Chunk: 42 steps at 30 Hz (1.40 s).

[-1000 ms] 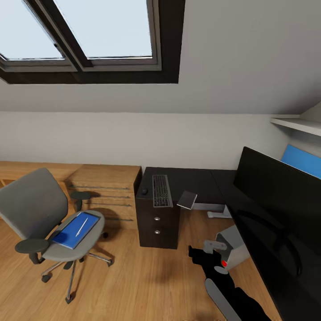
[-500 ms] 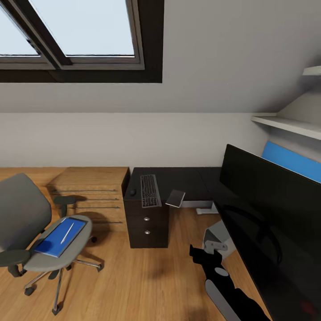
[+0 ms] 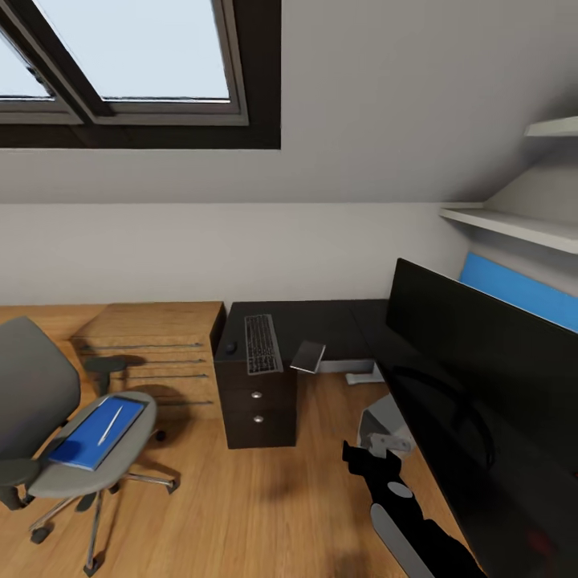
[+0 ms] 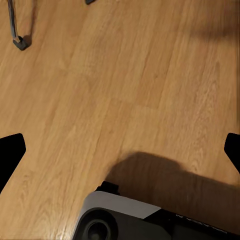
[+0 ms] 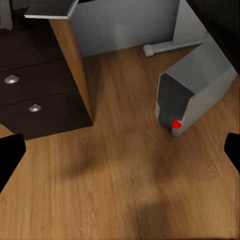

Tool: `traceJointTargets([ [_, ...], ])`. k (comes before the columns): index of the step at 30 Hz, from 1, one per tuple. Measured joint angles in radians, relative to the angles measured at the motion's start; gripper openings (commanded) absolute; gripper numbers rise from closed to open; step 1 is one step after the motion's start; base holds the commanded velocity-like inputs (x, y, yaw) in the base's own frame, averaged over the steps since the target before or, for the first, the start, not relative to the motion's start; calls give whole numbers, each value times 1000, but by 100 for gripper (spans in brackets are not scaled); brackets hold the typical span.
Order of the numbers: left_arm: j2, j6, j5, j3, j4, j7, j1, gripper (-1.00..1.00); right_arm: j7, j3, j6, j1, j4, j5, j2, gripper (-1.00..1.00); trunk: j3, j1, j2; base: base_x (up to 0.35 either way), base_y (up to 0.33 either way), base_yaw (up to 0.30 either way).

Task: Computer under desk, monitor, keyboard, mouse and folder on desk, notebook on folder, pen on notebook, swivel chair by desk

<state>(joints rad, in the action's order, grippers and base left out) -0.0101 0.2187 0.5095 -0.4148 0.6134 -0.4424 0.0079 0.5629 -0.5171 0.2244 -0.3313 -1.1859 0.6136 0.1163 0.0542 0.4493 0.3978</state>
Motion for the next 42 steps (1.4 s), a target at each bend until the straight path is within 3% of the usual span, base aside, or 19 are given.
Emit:
traceJointTargets([
  [8, 0, 0, 0, 0, 0, 0, 0, 100, 0, 1, -3, 0, 6, 0, 0, 100, 0, 0, 0, 0, 0, -291],
  [18, 0, 0, 0, 0, 0, 0, 0, 100, 1, 2, -73, 0, 38, 2, 0, 100, 0, 0, 0, 0, 0, -298],
  [22, 0, 0, 0, 0, 0, 0, 0, 100, 1, 24, -82, 0, 41, 3, 1, 100, 0, 0, 0, 0, 0, -298],
  [26, 0, 0, 0, 0, 0, 0, 0, 100, -1, 106, -85, 0, 72, 5, -1, 100, 0, 0, 0, 0, 0, -298],
  [27, 0, 0, 0, 0, 0, 0, 0, 100, -2, 175, -86, 0, 97, 6, -3, 100, 0, 0, 0, 0, 0, -298],
  [31, 0, 0, 0, 0, 0, 0, 0, 100, -3, 265, -87, 0, 130, 10, -10, 100, 0, 0, 0, 0, 0, -298],
  [33, 0, 0, 0, 0, 0, 0, 0, 100, -3, 281, -88, 0, 134, 11, -11, 100, 0, 0, 0, 0, 0, -298],
  [37, 0, 0, -1, 0, 0, 0, 0, 100, -2, 361, -121, 0, 152, 13, -12, 100, 0, 0, 0, 0, 0, -298],
  [42, 1, 0, -1, 0, 0, 0, 0, 100, -2, 395, -127, 0, 163, 29, -12, 100, 0, 0, 0, 0, 0, -294],
])
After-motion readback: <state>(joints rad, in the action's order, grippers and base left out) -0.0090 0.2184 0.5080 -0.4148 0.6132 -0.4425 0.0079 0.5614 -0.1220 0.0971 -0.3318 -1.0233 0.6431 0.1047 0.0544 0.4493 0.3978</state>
